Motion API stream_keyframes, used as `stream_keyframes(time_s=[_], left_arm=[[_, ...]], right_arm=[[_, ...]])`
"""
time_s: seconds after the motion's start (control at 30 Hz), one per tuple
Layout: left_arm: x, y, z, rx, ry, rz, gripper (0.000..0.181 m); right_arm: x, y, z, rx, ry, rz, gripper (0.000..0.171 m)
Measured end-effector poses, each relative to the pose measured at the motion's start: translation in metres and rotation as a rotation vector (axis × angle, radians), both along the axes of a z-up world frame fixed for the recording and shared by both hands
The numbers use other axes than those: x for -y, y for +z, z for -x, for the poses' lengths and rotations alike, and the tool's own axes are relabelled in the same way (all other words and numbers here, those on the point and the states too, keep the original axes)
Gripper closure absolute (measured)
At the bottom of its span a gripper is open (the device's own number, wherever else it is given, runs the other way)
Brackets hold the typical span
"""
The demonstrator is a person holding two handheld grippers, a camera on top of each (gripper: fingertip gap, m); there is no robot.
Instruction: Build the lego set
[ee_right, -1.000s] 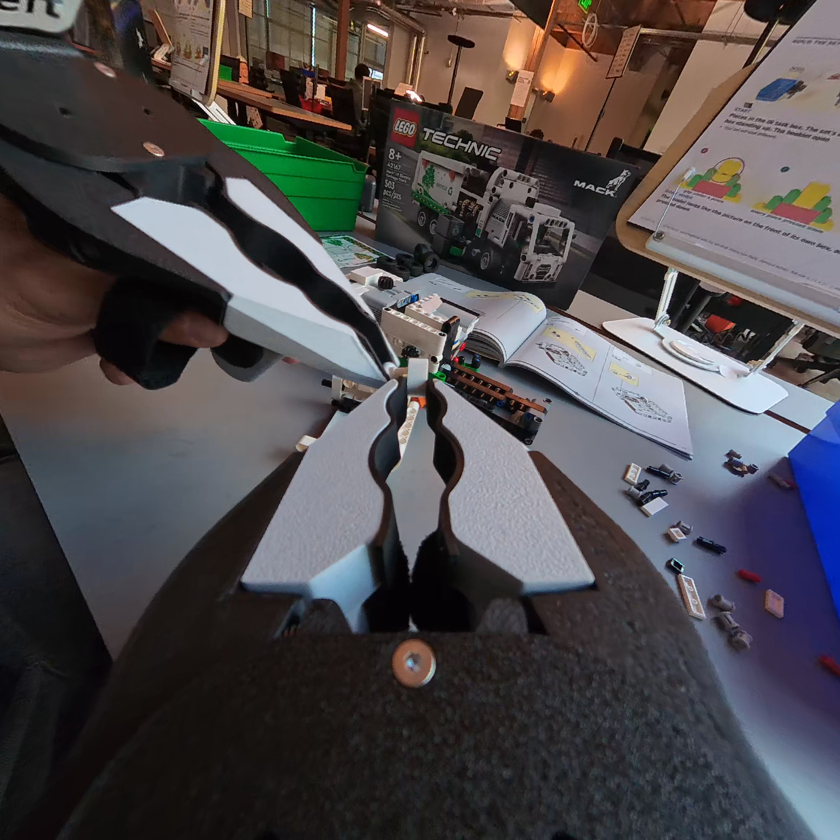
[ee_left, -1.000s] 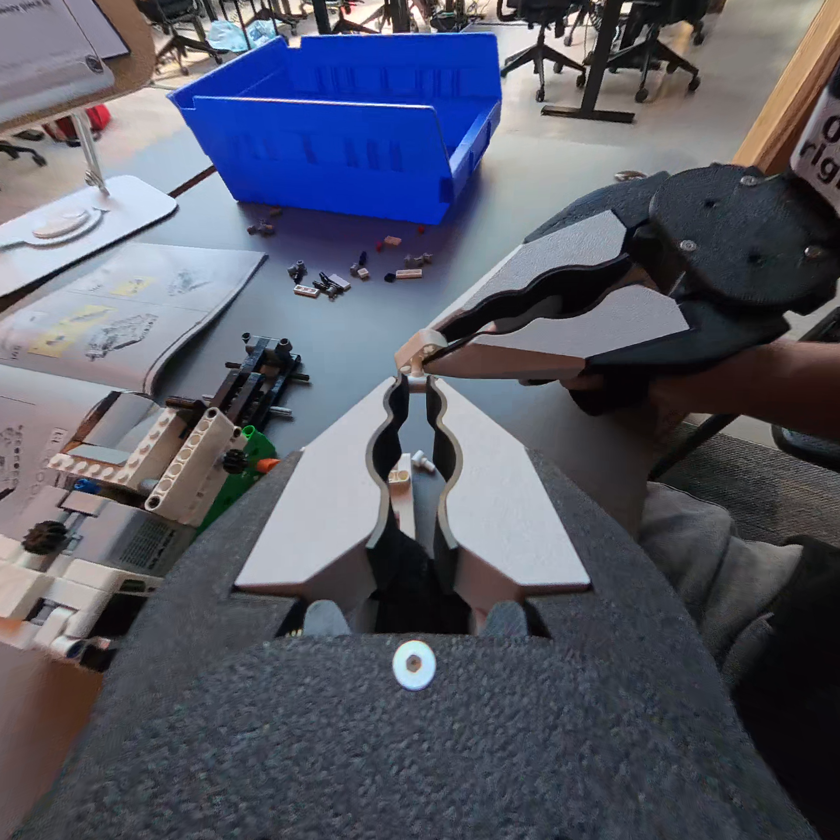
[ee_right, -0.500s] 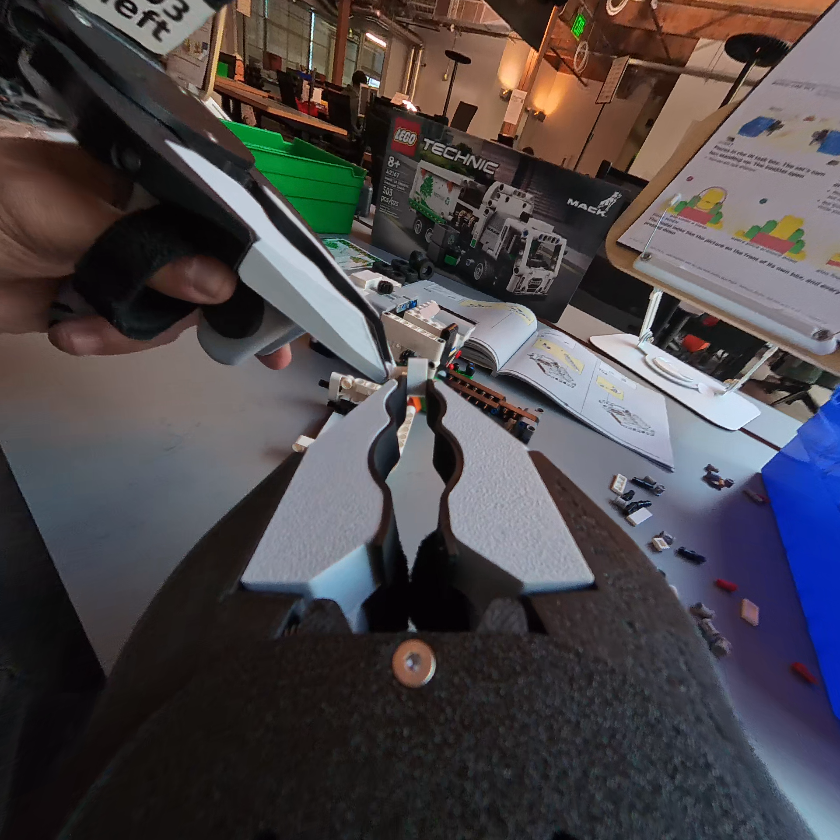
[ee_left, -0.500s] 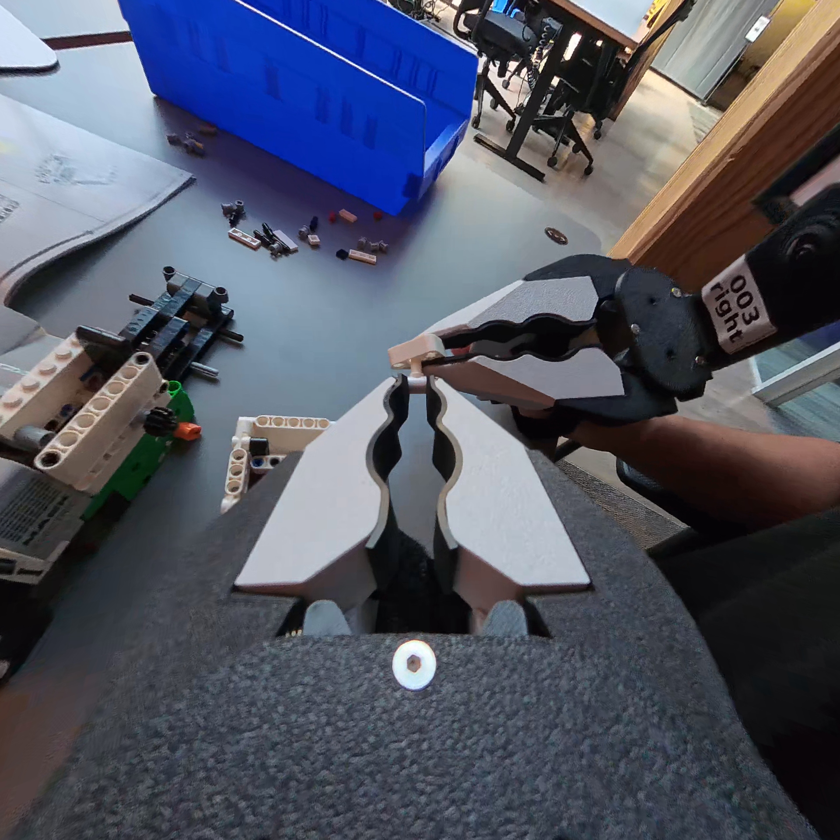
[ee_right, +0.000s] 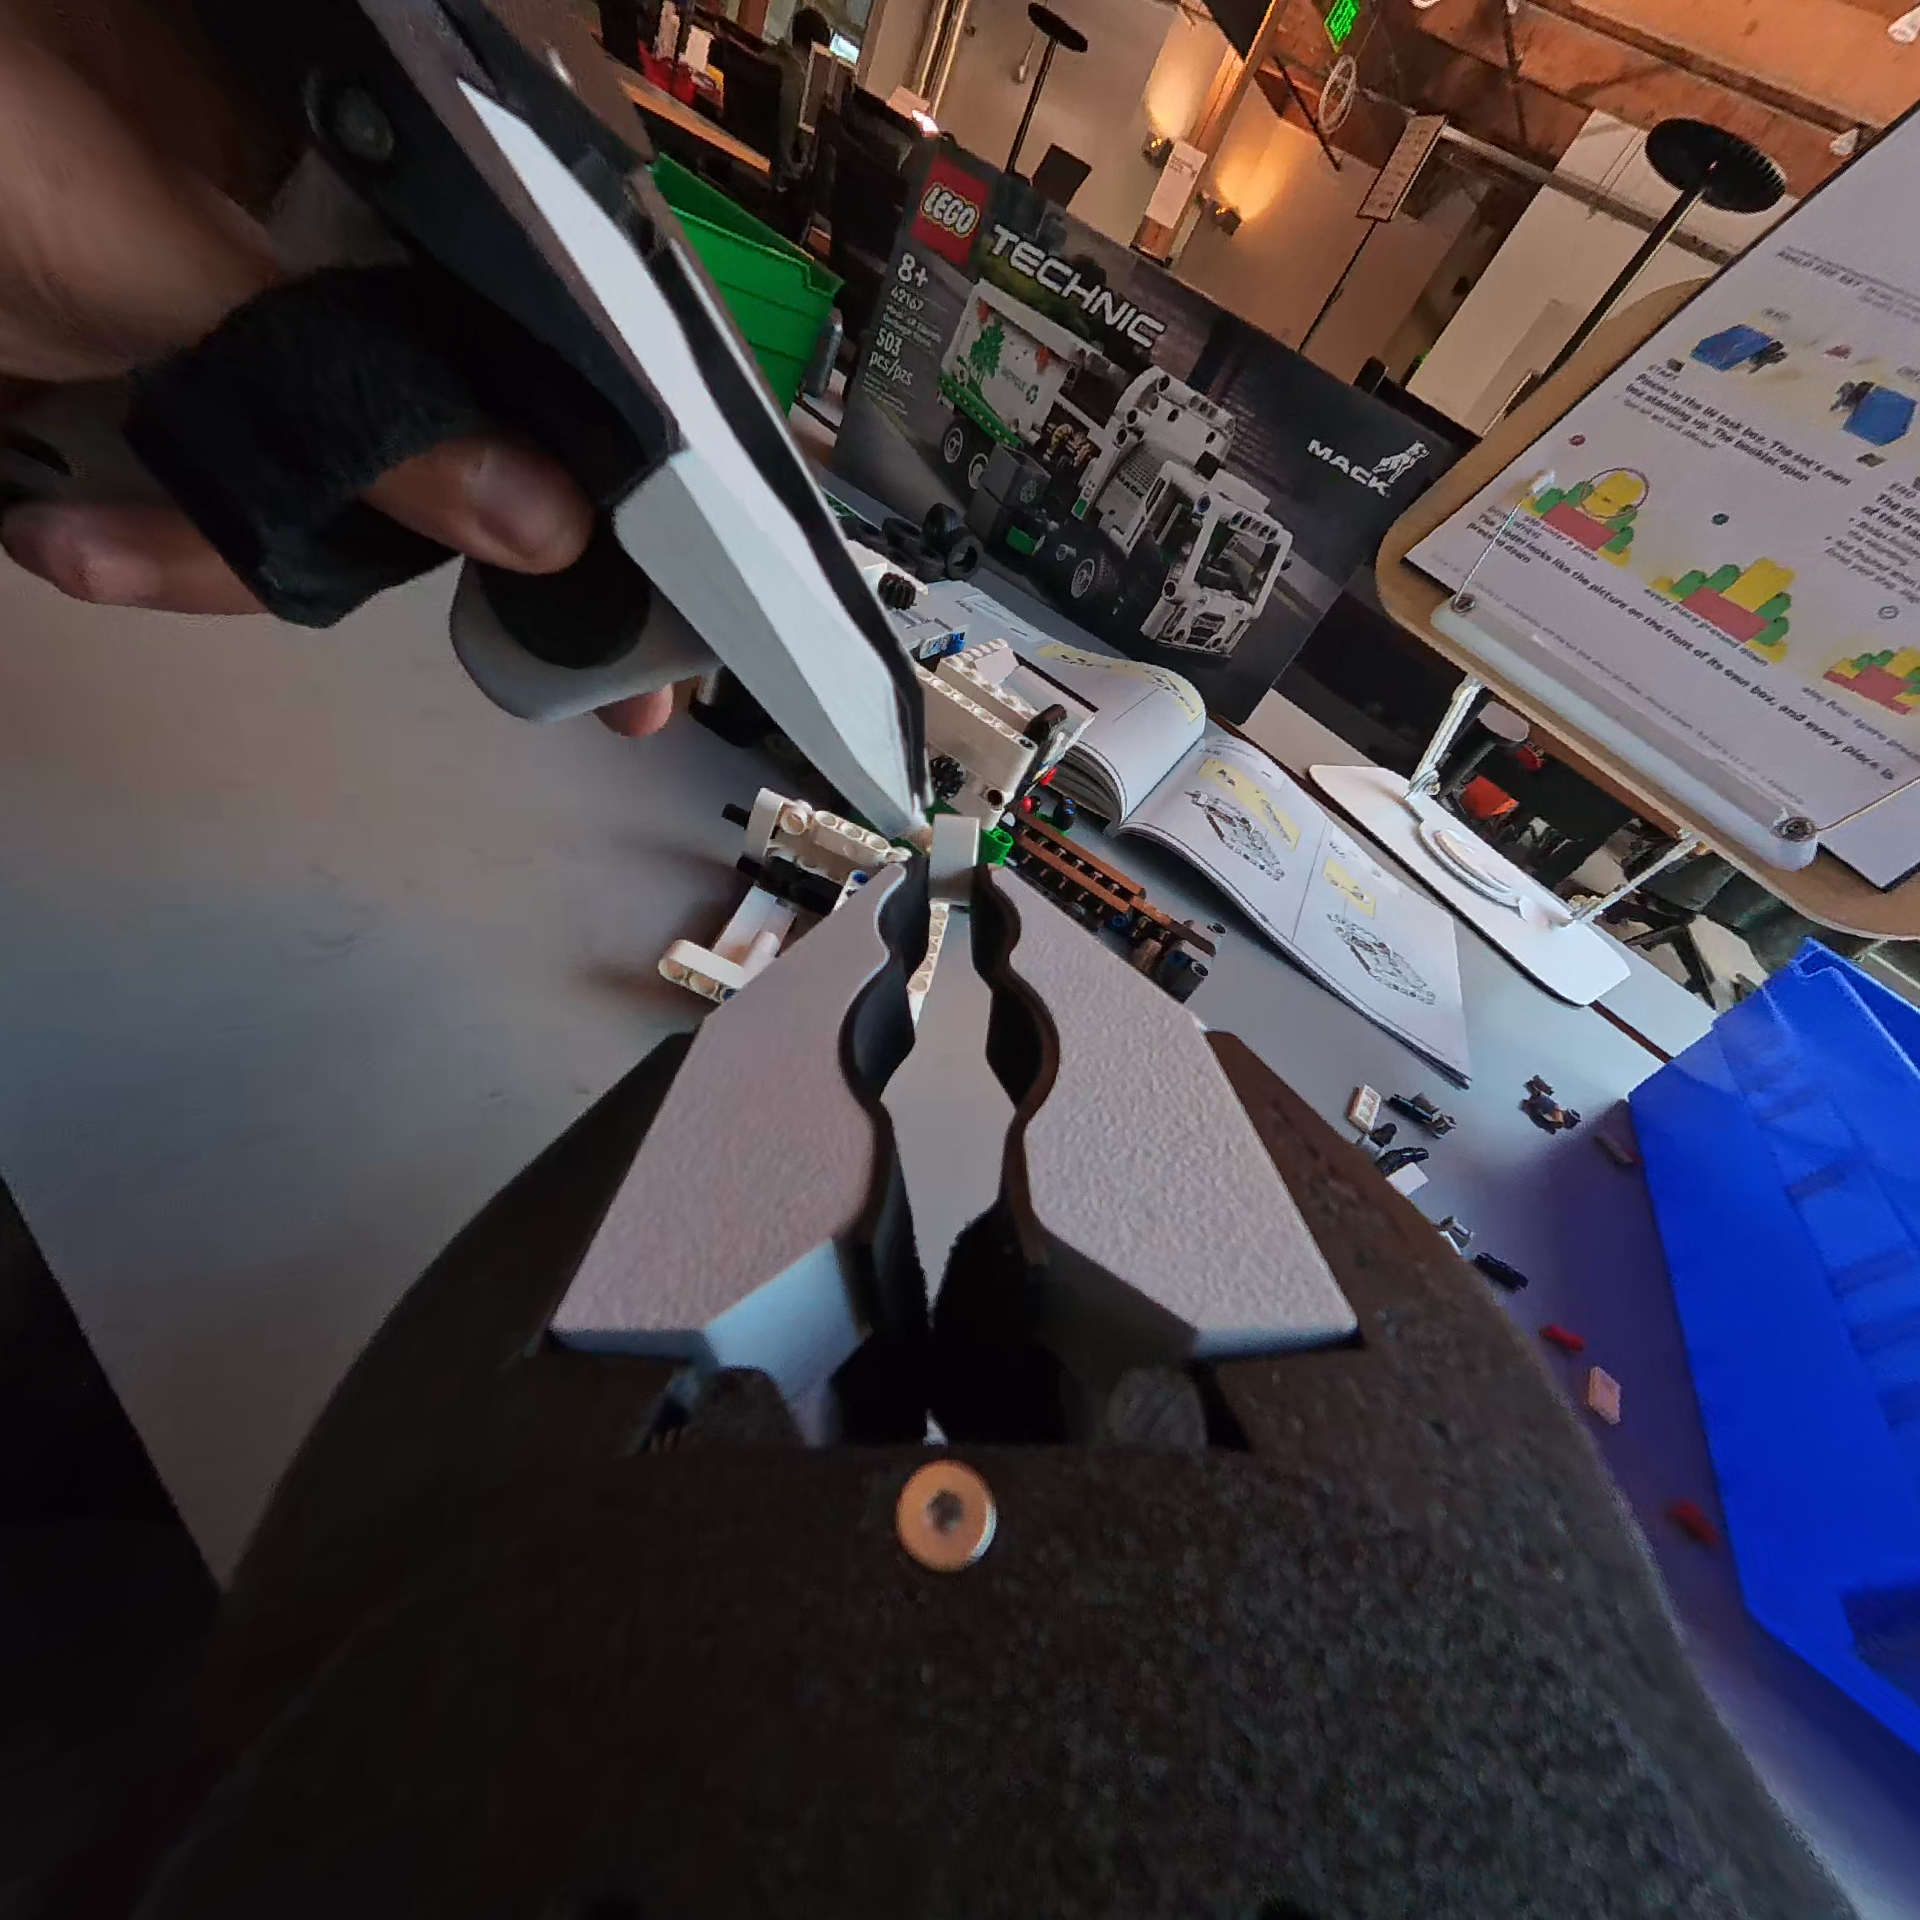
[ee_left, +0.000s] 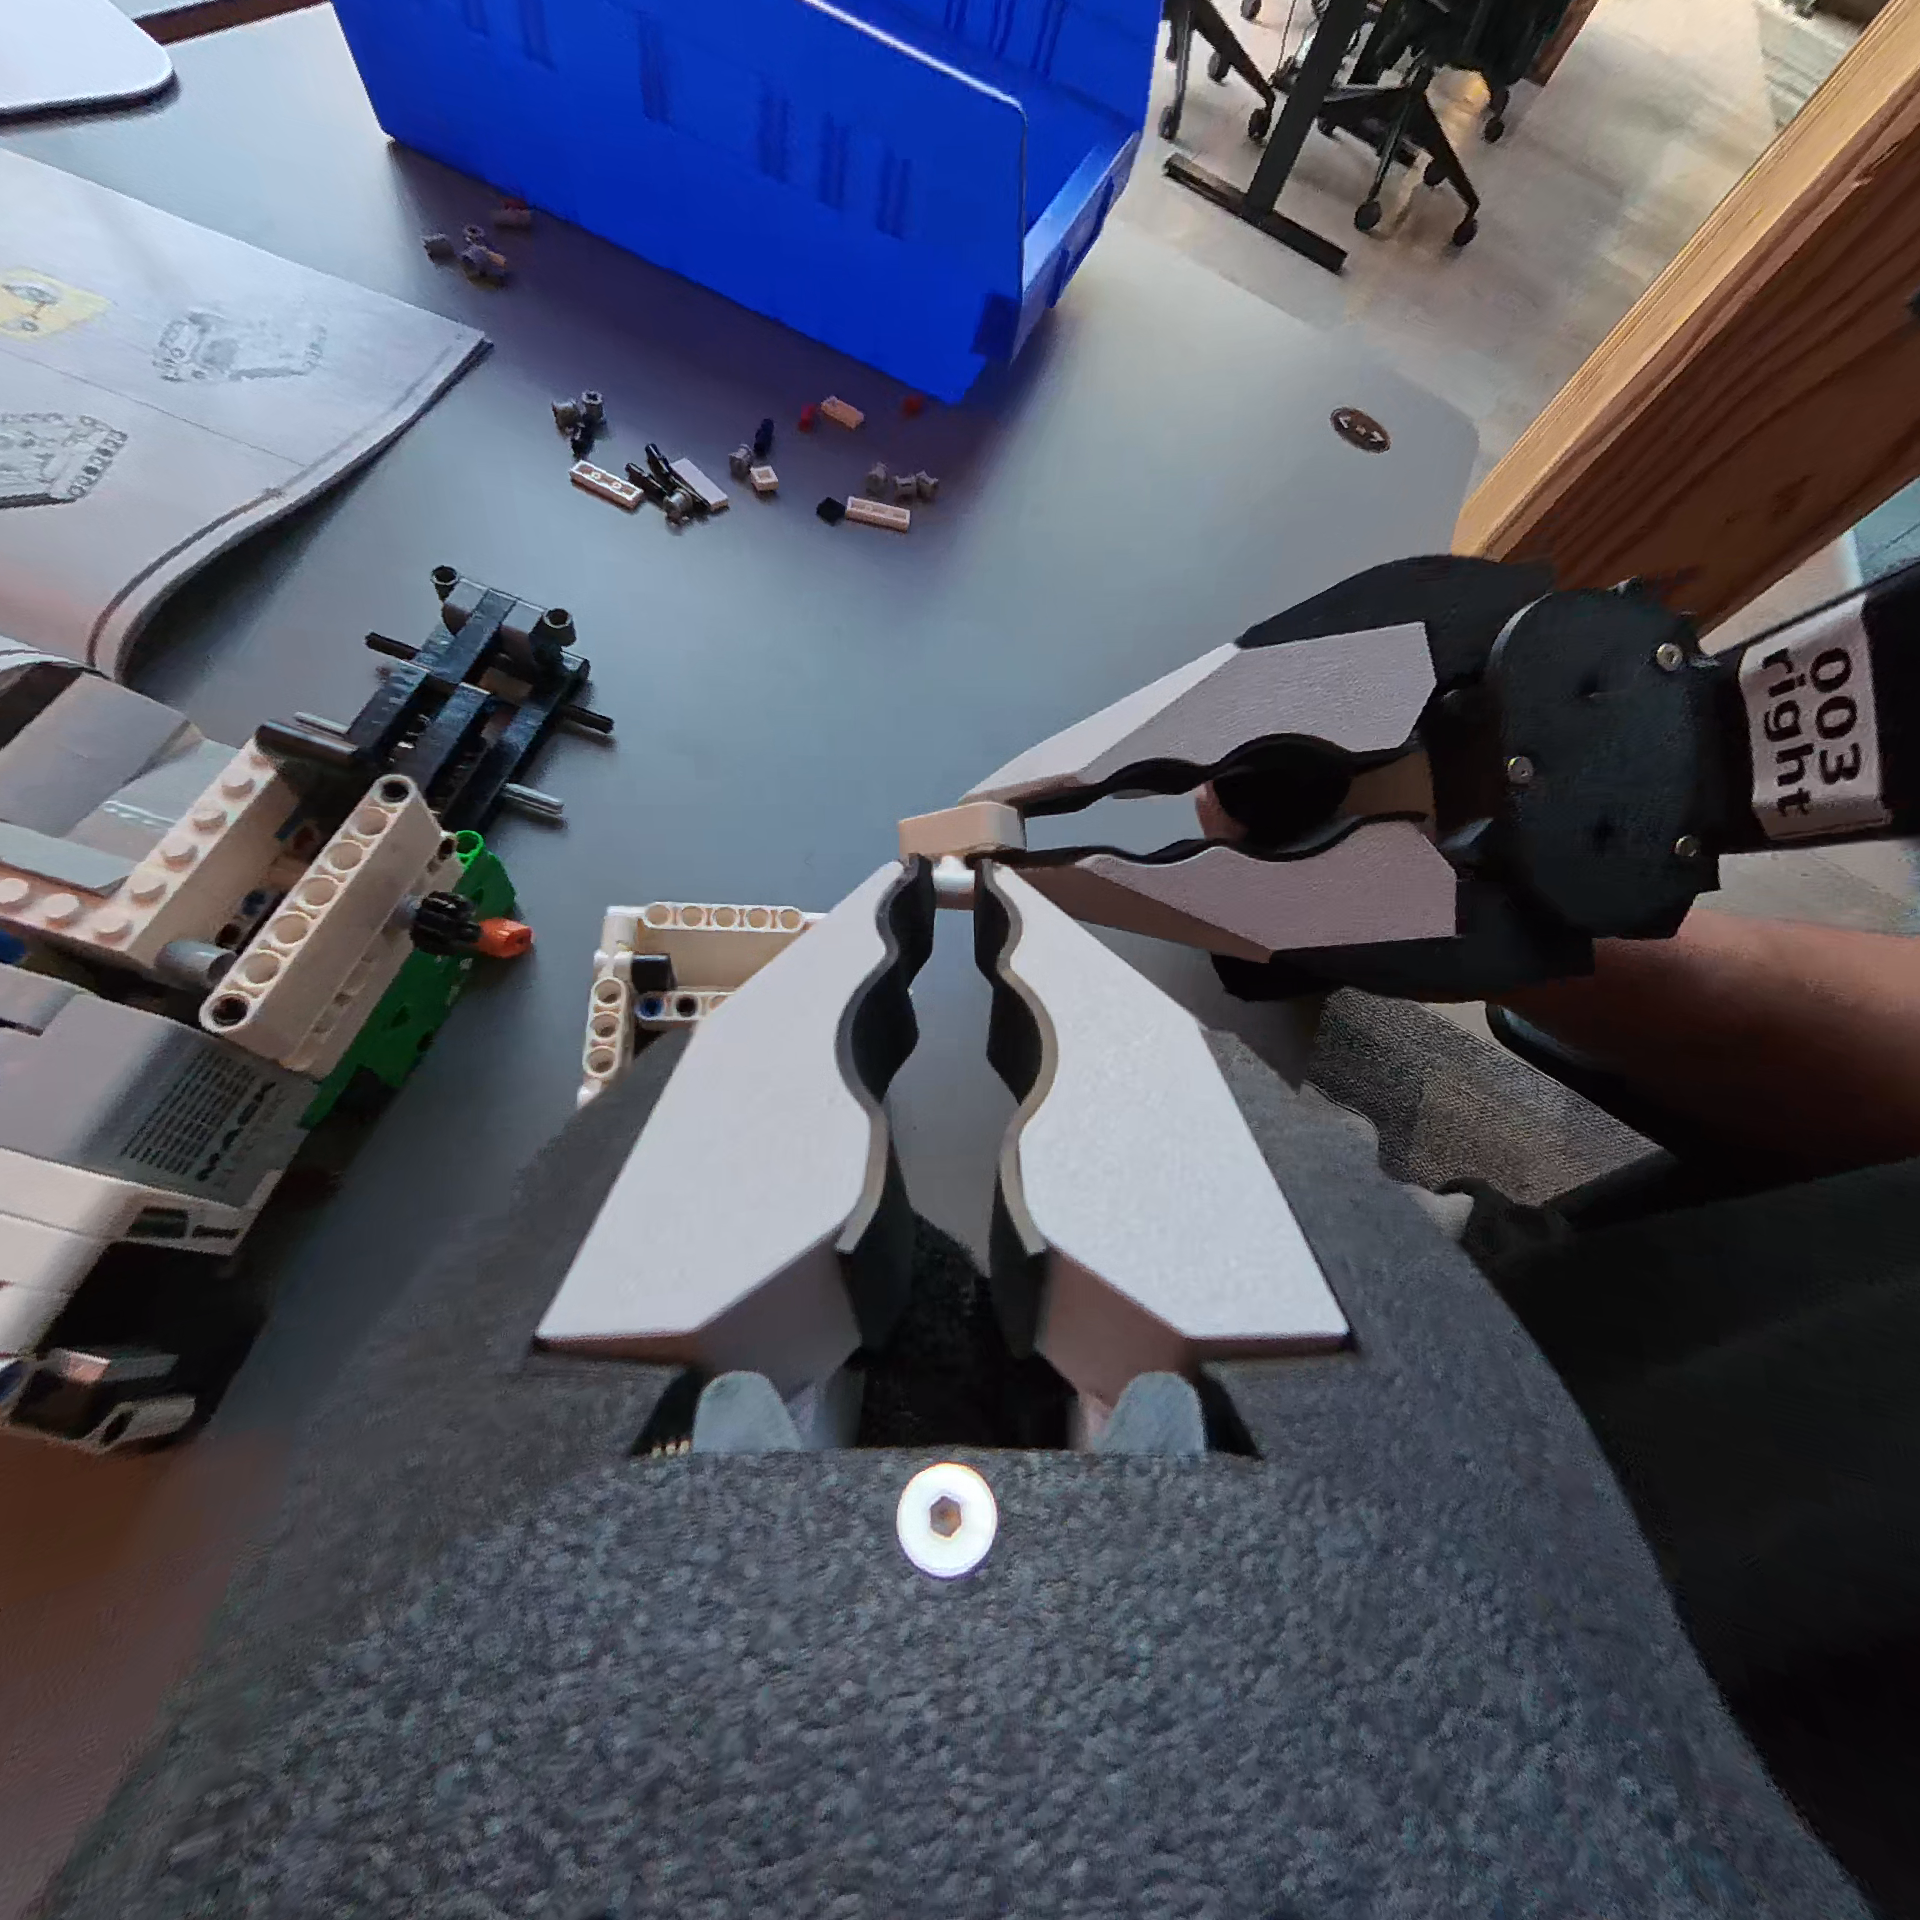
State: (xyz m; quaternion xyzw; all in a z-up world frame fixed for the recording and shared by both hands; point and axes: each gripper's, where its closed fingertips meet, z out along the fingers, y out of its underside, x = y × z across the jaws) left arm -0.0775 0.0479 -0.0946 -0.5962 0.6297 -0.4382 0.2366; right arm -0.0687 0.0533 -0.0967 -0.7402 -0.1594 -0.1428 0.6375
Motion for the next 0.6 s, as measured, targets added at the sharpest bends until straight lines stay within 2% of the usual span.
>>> stream_keyframes(time_s=[0.17, 0.23, 0.47, 0.6], left_arm=[[-0.001, 0.002, -0.004, 0.040, 0.025, -0.063, 0.174], [0.000, 0.005, -0.007, 0.089, 0.033, -0.112, 0.174], [-0.002, 0.006, -0.011, 0.157, 0.061, -0.462, 0.174], [-0.005, 0.001, -0.013, 0.151, 0.073, -0.600, 0.175]], right_arm=[[-0.001, 0.002, -0.003, -0.098, 0.005, 0.013, 0.164], [0.000, 0.006, -0.006, -0.200, 0.026, 0.002, 0.164], [0.000, 0.009, -0.009, -0.535, 0.117, 0.035, 0.165], [-0.001, 0.006, -0.010, -0.609, 0.141, 0.072, 0.165]])
